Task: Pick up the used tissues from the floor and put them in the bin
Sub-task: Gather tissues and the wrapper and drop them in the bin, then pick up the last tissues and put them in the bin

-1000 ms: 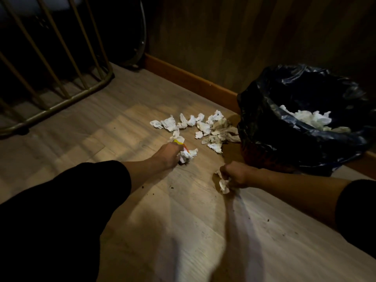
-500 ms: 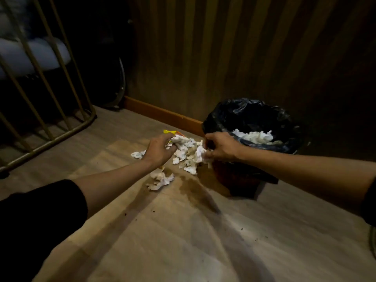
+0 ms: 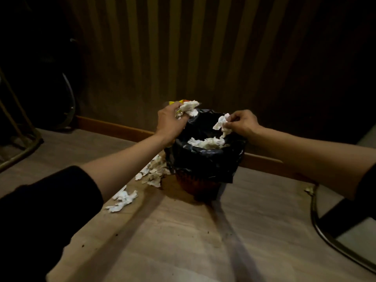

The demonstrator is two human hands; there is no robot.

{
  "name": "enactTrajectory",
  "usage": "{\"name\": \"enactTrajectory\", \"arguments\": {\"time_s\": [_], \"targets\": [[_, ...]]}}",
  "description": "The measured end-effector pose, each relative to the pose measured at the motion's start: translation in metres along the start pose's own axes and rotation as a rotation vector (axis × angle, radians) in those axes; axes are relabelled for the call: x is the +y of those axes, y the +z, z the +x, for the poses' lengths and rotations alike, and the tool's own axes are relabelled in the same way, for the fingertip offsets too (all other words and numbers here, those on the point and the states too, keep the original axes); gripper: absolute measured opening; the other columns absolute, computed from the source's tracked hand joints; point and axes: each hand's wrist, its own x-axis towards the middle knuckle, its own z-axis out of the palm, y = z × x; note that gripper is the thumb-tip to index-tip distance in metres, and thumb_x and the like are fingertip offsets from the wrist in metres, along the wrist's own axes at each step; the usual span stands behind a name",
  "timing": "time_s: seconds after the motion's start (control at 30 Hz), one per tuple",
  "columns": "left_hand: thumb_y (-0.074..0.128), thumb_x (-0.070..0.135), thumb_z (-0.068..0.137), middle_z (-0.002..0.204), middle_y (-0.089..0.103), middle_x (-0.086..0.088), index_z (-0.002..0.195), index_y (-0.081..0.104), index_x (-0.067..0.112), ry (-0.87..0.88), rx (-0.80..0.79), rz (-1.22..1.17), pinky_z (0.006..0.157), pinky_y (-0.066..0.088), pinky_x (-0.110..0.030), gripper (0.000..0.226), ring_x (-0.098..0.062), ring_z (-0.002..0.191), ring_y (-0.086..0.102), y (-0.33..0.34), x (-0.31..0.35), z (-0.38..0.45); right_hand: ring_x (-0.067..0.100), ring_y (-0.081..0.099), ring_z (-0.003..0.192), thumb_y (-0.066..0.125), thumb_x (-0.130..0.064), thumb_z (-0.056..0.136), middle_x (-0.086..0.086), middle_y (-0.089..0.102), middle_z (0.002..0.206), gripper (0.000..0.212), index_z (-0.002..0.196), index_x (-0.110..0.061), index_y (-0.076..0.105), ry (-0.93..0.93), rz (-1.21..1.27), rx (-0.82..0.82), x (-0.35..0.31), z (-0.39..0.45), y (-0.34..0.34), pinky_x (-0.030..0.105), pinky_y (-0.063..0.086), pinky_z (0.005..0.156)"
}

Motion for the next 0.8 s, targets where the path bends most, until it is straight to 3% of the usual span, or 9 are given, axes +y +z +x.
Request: {"name": "enactTrajectory", "arguments": {"time_s": [0.1, 0.17, 0.27, 0.37, 0.53, 0.63, 0.73, 0.8], "targets": [[0.064, 0.029, 0.089, 0.108, 0.067, -0.005, 0.117, 0.065, 0.018, -0.095, -0.1, 0.045, 0.081, 0.049, -0.029, 0.03, -0.022, 0.099, 0.061, 0.032, 0.015, 0.018, 0.02, 0.07, 0.098, 0.075, -0.01, 0.087, 0.007, 0.072, 0.106, 0.015, 0.08, -0.023, 0.071, 0.102, 0.089, 0.029, 0.007, 0.001, -0.01, 0.034, 0.06, 0.088], [0.061, 0.038, 0.091, 0.116, 0.067, -0.009, 0.124, 0.059, 0.018, -0.18, -0.242, 0.046, 0.091, 0.053, -0.038, 0.039, -0.027, 0.105, 0.064, 0.053, 0.017, 0.028, 0.021, 0.071, 0.098, 0.069, -0.009, 0.092, 0.008, 0.07, 0.111, 0.017, 0.082, -0.023, 0.07, 0.151, 0.156, 0.052, 0.005, 0.0, -0.014, 0.03, 0.063, 0.078], [0.057, 0.053, 0.09, 0.133, 0.06, -0.01, 0.14, 0.046, 0.019, -0.33, -0.423, -0.005, 0.1, 0.051, -0.043, 0.062, -0.028, 0.116, 0.061, 0.071, 0.015, 0.033, 0.02, 0.071, 0.097, 0.066, -0.013, 0.094, 0.007, 0.07, 0.11, 0.016, 0.082, -0.022, 0.07, 0.169, 0.184, 0.099, 0.0, -0.001, -0.012, 0.022, 0.062, 0.064], [0.058, 0.05, 0.092, 0.148, 0.048, -0.007, 0.145, 0.043, 0.019, -0.343, -0.442, -0.007, 0.111, 0.041, -0.041, 0.063, -0.028, 0.134, 0.048, 0.068, 0.01, 0.031, 0.02, 0.071, 0.094, 0.066, -0.017, 0.095, 0.007, 0.071, 0.11, 0.017, 0.08, -0.023, 0.07, 0.154, 0.174, 0.097, -0.006, 0.0, -0.008, 0.022, 0.059, 0.061], [0.065, 0.03, 0.092, 0.126, 0.066, -0.006, 0.124, 0.065, 0.016, -0.228, -0.375, 0.063, 0.103, 0.049, -0.037, 0.035, -0.022, 0.117, 0.061, 0.026, -0.011, 0.015, 0.018, 0.067, 0.102, 0.063, -0.014, 0.096, 0.007, 0.069, 0.113, 0.011, 0.093, -0.017, 0.073, 0.066, 0.129, 0.03, -0.021, -0.002, 0.009, 0.021, 0.057, 0.064], [0.067, 0.028, 0.089, 0.117, 0.07, -0.003, 0.116, 0.069, 0.018, -0.173, -0.334, 0.144, 0.101, 0.049, -0.035, 0.028, -0.018, 0.112, 0.063, -0.012, -0.034, -0.002, 0.019, 0.07, 0.097, 0.065, -0.016, 0.094, 0.007, 0.072, 0.108, 0.01, 0.097, -0.016, 0.075, -0.041, 0.058, -0.007, -0.04, -0.003, 0.036, 0.03, 0.063, 0.073], [0.068, 0.024, 0.088, 0.111, 0.073, -0.002, 0.112, 0.071, 0.017, -0.225, -0.294, 0.22, 0.097, 0.052, -0.036, 0.026, -0.017, 0.106, 0.065, -0.048, -0.066, -0.02, 0.021, 0.071, 0.095, 0.066, -0.017, 0.09, 0.005, 0.074, 0.098, 0.009, 0.092, -0.02, 0.075, -0.176, -0.063, -0.107, -0.059, -0.006, 0.071, 0.041, 0.061, 0.087], [0.07, 0.023, 0.086, 0.108, 0.073, -0.004, 0.108, 0.072, 0.015, -0.293, -0.276, 0.28, 0.097, 0.053, -0.037, 0.023, -0.019, 0.105, 0.066, -0.068, -0.092, -0.033, 0.02, 0.069, 0.096, 0.067, -0.019, 0.089, 0.004, 0.074, 0.096, 0.008, 0.092, -0.02, 0.074, -0.271, -0.115, -0.157, -0.073, -0.013, 0.098, 0.042, 0.058, 0.089]]}}
